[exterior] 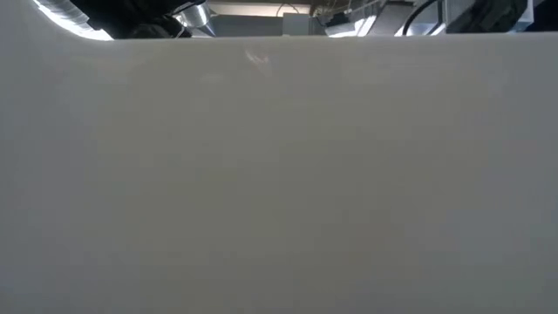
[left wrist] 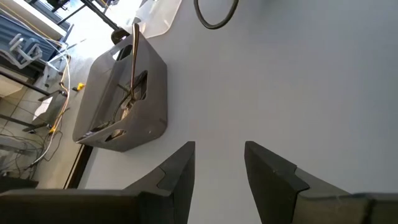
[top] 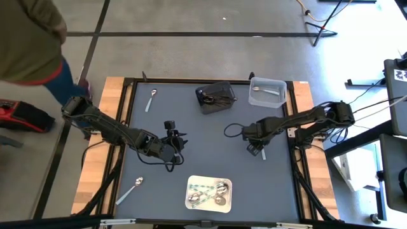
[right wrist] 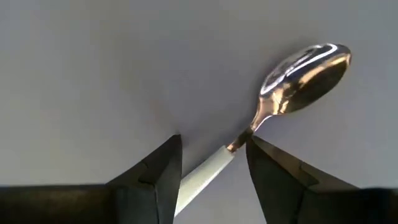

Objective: Sort silverware by color (type)
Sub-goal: Put the blue spoon into the transparent bin

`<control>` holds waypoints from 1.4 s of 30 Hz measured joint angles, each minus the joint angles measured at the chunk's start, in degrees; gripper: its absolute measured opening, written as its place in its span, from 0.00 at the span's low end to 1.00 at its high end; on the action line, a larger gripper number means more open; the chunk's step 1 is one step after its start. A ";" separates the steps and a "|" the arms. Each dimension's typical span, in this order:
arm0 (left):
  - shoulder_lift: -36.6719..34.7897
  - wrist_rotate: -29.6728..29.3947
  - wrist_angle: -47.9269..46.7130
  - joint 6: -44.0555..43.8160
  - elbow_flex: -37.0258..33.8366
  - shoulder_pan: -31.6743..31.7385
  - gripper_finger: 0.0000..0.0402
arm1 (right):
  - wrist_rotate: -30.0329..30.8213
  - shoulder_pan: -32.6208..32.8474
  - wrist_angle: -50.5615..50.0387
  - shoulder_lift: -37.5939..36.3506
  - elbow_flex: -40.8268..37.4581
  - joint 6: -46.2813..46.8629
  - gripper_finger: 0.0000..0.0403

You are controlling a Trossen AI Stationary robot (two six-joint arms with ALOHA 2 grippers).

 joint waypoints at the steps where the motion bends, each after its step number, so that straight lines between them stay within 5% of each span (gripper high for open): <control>1: 0.00 0.00 0.02 0.00 0.00 0.00 0.33 | 0.00 0.00 0.27 -0.07 -0.28 0.55 0.43; 9: 0.00 0.00 0.88 0.00 0.01 0.00 0.33 | -0.30 0.00 1.19 -0.14 -1.07 1.26 0.39; 21: 0.00 0.00 1.13 -0.15 0.02 0.00 0.33 | -0.13 0.07 2.45 -0.05 -1.15 -6.79 0.02; 29: 0.00 0.00 1.13 -0.20 0.02 0.00 0.33 | 2.03 0.09 2.31 -0.32 -0.40 -11.80 0.03; 42: 0.00 0.01 1.10 -0.20 0.04 0.00 0.33 | 16.10 -5.03 -7.39 -7.64 11.30 -21.34 0.04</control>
